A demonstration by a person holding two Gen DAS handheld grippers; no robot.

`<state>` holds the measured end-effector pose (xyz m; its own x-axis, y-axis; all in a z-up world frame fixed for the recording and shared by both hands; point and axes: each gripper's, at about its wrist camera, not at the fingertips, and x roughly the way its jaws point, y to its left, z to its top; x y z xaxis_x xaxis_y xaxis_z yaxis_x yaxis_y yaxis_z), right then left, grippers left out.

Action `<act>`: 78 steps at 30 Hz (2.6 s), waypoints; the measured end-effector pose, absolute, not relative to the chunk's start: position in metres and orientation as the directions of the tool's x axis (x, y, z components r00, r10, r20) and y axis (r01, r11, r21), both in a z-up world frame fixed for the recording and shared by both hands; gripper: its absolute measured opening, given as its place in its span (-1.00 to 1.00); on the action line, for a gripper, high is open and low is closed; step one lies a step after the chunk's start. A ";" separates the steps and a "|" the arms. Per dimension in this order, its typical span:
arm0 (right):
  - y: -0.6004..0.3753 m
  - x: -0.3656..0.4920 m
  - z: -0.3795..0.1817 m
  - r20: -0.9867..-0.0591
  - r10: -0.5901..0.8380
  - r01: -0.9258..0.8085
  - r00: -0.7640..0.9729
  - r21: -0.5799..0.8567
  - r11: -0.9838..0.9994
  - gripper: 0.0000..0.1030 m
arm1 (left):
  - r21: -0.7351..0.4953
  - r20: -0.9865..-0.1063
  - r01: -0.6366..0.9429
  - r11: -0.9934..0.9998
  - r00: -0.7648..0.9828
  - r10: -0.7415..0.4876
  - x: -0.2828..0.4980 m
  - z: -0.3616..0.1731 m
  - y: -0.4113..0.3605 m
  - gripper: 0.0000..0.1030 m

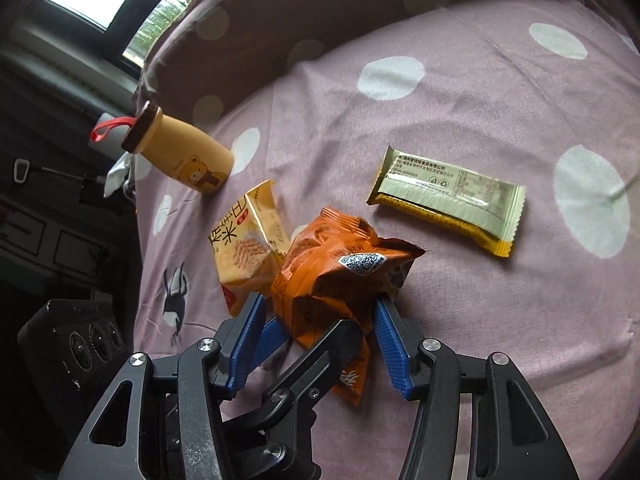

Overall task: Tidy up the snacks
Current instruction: 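Move the right gripper to the orange crinkled bag and grasp it, then lift the orange bag with the right gripper and carry it over the box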

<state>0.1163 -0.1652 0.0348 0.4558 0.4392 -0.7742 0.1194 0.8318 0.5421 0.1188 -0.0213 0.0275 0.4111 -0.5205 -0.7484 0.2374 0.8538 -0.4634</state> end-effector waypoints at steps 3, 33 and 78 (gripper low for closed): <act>-0.168 0.114 0.034 -0.753 0.468 0.117 0.462 0.575 0.810 0.07 | -0.461 -0.749 0.235 0.856 0.414 -0.517 0.118 0.028 -0.022 0.13; -0.205 -0.007 0.131 -0.565 0.520 0.009 0.640 0.682 0.731 0.05 | -0.257 -0.663 0.404 0.878 0.587 -0.465 0.005 0.135 -0.071 0.10; -0.331 -0.121 0.163 -0.576 0.257 0.243 0.776 0.649 0.721 0.05 | -0.240 -0.648 0.676 0.697 0.423 -0.634 -0.067 0.162 -0.211 0.10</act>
